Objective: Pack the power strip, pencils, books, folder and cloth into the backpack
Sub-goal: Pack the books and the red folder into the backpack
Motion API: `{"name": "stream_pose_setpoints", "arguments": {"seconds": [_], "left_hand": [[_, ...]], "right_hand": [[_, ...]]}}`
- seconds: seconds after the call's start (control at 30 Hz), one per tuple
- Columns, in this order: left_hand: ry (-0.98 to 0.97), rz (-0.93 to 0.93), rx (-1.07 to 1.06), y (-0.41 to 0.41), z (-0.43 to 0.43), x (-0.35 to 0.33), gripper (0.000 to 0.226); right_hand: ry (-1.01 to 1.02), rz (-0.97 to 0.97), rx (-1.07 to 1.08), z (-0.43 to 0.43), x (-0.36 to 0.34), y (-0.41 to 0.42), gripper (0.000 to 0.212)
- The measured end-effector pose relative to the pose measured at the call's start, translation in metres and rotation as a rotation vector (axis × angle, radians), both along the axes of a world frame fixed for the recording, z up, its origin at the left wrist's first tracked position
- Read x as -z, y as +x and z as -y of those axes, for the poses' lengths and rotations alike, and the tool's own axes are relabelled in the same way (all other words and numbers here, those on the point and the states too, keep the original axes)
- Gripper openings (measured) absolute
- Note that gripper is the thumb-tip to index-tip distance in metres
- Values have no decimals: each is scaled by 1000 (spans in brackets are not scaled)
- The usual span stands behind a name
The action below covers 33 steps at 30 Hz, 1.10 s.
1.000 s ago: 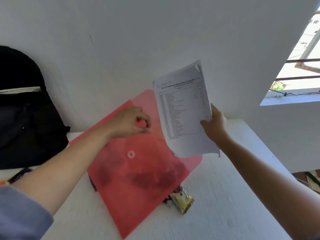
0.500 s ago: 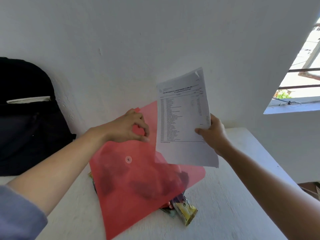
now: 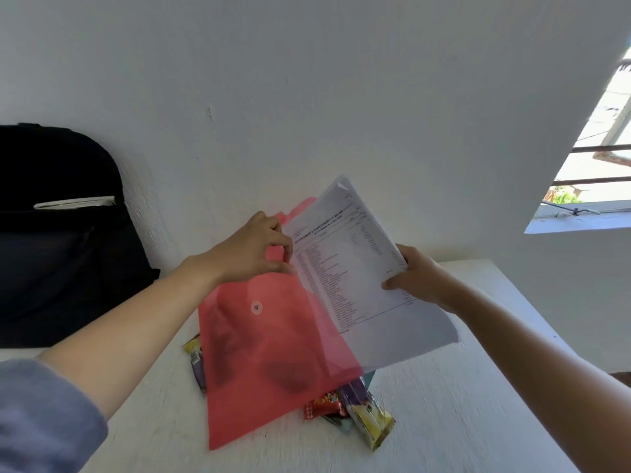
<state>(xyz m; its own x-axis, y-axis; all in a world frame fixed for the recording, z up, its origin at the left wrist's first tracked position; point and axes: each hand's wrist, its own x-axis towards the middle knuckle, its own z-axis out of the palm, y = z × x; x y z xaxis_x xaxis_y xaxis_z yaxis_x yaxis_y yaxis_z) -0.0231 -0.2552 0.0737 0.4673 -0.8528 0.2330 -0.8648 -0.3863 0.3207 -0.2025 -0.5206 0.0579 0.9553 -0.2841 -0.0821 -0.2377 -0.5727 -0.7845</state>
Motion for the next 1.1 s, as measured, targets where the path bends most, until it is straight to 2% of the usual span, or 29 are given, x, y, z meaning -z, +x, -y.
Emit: {"name": "stream_pose_setpoints", "arguments": {"seconds": [0.13, 0.3, 0.43, 0.57, 0.67, 0.77, 0.9, 0.97, 1.03, 1.1], "left_hand": [[-21, 82, 21, -7, 5, 6, 31], [-84, 240, 59, -12, 14, 10, 30], [-173, 272, 94, -14, 18, 4, 32], [-184, 236, 81, -14, 19, 0, 33], [-178, 183, 96, -15, 17, -4, 34], [-237, 91, 33, -9, 8, -13, 60], [-360, 73, -346, 9, -6, -32, 98], [-276, -54, -425, 14, -16, -44, 90], [-165, -189, -375, 13, -23, -58, 65], [-165, -236, -303, 8, -26, -72, 49]], "right_hand": [[44, -39, -65, -10, -5, 2, 35], [250, 117, 38, -23, 2, 7, 11], [142, 178, 189, -37, 4, 15, 22], [358, 109, 115, -40, 2, 18, 20], [297, 154, 167, -48, 3, 20, 19], [241, 223, 187, -54, -1, 21, 16], [316, 288, 168, -49, -5, 20, 17], [376, 304, 132, -45, -9, 18, 14], [358, 302, 105, -40, -10, 17, 14], [329, 282, 77, -33, -9, 17, 20]]}}
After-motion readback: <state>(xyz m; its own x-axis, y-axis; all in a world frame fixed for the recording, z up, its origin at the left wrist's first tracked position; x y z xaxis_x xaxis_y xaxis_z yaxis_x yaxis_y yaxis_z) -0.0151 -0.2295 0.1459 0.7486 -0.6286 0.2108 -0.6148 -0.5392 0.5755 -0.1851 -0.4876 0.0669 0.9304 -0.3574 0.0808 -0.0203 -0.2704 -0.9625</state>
